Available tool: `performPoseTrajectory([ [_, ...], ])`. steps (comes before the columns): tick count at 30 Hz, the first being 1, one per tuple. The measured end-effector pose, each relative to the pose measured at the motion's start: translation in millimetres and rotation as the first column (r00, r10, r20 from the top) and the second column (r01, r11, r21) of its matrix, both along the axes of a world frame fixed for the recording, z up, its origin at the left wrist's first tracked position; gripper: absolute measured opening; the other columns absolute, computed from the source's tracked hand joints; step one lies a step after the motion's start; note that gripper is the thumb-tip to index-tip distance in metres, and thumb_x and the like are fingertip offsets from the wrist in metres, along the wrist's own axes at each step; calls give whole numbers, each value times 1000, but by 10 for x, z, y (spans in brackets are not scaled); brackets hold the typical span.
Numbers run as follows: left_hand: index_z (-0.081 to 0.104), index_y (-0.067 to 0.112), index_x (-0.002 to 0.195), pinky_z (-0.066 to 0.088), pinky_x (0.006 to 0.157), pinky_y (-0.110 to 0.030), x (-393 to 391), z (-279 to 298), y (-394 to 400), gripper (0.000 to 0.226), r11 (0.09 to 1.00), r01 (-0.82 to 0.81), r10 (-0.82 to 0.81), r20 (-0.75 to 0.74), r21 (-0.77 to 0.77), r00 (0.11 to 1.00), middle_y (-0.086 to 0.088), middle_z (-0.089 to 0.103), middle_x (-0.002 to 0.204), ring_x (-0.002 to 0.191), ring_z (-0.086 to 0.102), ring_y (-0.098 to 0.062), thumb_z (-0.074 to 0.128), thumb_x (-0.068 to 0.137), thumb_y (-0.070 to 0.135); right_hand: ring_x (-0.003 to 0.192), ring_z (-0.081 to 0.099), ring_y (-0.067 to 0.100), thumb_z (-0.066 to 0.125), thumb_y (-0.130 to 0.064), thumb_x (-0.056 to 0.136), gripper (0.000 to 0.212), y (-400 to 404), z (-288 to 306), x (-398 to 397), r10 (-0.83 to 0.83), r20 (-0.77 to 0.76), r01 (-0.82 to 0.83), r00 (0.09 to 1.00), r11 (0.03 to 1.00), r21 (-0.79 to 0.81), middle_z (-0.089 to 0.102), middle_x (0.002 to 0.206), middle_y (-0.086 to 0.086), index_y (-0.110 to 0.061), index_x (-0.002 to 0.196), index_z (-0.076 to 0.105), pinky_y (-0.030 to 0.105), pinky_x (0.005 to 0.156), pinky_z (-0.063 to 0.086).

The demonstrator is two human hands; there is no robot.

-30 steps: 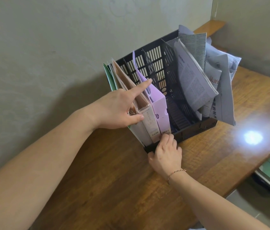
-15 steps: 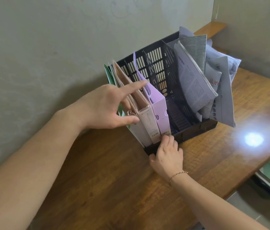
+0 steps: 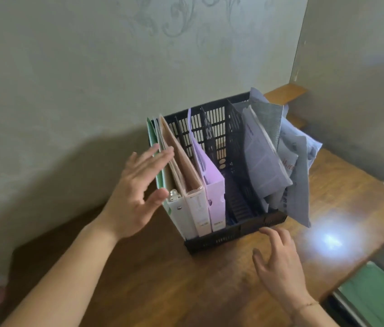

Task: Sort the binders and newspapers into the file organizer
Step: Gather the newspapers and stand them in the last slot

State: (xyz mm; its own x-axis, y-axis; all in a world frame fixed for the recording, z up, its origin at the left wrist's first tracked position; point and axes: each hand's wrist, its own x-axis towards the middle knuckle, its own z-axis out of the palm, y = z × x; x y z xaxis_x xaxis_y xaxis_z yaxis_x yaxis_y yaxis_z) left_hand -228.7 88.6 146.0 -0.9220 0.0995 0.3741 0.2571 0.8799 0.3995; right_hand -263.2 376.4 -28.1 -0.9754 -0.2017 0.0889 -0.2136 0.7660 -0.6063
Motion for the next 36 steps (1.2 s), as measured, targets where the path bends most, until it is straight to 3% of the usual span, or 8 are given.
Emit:
performPoseTrajectory([
  [6,68,4,101,52,83,-41,-132,325,866,22,999,3,23,-571,45,821,-8,69,94,86,65,-26,58,91,21,60,52,8,60,-32,84,16,424,691,-378,-99,-487,-39,868,963,-266,57,66,-11,-18,84,68,18,57,43],
  [11,66,22,115,52,69,-37,-792,244,1725,36,948,-72,38,-115,-309,993,6,68,81,77,65,-21,61,87,42,38,55,15,59,-60,78,35,516,743,-843,75,-279,-55,957,995,78,57,46,-9,-26,78,69,25,34,38],
  [18,57,31,108,43,68,-34,-1370,95,2094,39,921,-240,336,315,-306,887,2,59,81,88,64,-28,47,88,63,35,54,21,60,-38,82,15,638,779,-1124,255,-225,-240,940,966,94,60,47,-3,-26,90,63,30,29,40],
  [23,64,29,113,48,79,-33,-1384,108,2071,31,839,-500,543,390,-214,744,-4,65,106,100,62,-31,57,84,36,74,71,19,52,-19,81,38,579,806,-906,348,-218,-370,912,927,-66,74,98,1,-16,116,66,28,53,55],
  [27,61,21,123,52,83,-39,-1560,291,1951,38,763,-639,635,297,-97,713,-12,66,110,102,61,-35,53,86,15,136,39,28,50,8,68,67,335,649,-908,370,-188,-400,910,901,-166,39,149,14,-6,133,47,41,99,47],
  [32,66,10,111,43,85,-34,-1763,609,1795,26,798,-572,601,310,-190,737,-8,68,95,100,63,-24,56,87,7,143,27,21,53,-7,79,64,313,777,-905,353,-195,-396,915,879,-264,31,153,2,-16,140,37,51,104,40],
  [34,68,9,109,37,92,-32,-1869,718,1718,27,811,-531,585,340,-245,736,-7,68,92,107,61,-22,56,85,9,139,35,16,58,-13,79,60,352,821,-901,343,-234,-401,910,872,-282,38,150,-1,-15,138,46,37,103,42],
  [36,66,5,114,33,65,-24,-1993,759,1692,30,836,-499,545,444,-228,711,-11,70,96,111,61,-26,55,86,6,135,35,-2,60,-14,79,58,374,826,-888,349,-217,-404,912,859,-314,42,147,-4,-15,136,50,15,101,37],
])
